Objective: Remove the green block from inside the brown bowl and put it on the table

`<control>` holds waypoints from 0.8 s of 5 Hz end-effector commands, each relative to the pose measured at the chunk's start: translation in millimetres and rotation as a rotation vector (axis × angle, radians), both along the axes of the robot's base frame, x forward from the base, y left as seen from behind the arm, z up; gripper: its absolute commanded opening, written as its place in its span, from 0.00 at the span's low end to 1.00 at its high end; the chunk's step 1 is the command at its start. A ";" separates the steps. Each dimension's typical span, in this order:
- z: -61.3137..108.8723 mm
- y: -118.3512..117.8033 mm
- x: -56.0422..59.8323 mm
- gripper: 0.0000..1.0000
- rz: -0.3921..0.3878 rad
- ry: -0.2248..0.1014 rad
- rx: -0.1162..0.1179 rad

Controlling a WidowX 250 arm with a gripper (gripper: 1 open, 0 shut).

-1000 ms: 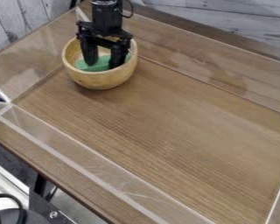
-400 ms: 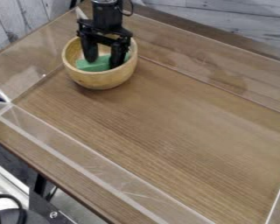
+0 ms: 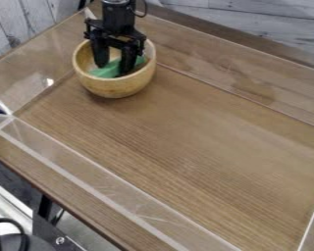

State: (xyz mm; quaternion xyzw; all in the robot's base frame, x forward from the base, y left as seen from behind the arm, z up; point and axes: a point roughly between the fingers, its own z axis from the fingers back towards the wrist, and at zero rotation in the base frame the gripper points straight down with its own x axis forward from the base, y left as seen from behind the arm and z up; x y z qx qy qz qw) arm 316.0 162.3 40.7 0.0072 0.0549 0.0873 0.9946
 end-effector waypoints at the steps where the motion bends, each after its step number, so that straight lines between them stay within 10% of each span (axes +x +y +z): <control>1: 1.2 1.0 -0.7 0.00 0.007 -0.010 0.000; 4: 38.2 -2.1 0.2 0.00 0.018 -0.101 0.003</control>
